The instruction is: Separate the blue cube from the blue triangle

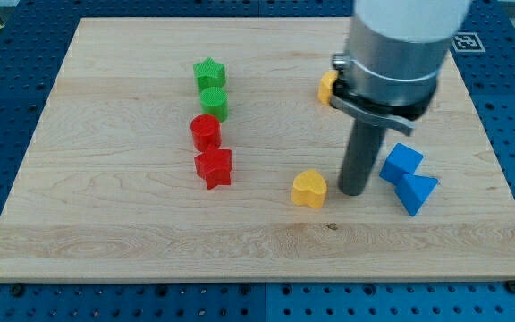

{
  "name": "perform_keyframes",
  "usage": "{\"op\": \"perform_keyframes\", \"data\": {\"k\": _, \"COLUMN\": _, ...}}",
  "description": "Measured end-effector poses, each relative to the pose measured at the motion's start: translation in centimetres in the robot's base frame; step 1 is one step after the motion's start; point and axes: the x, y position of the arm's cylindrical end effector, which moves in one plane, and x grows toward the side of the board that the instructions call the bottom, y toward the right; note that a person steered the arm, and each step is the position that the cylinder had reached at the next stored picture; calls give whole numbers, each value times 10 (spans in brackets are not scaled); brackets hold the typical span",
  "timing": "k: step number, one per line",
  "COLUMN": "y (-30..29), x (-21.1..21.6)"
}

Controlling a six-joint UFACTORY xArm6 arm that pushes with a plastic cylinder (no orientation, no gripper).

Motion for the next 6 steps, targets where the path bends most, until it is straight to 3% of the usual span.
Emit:
{"op": "perform_keyframes", "data": {"k": 2, "y": 93, "x": 0}}
{"op": "perform_keyframes", "data": {"k": 3, "y": 112, "x": 0}}
{"op": "perform_keyframes", "data": {"k": 6, "y": 71, "x": -30}}
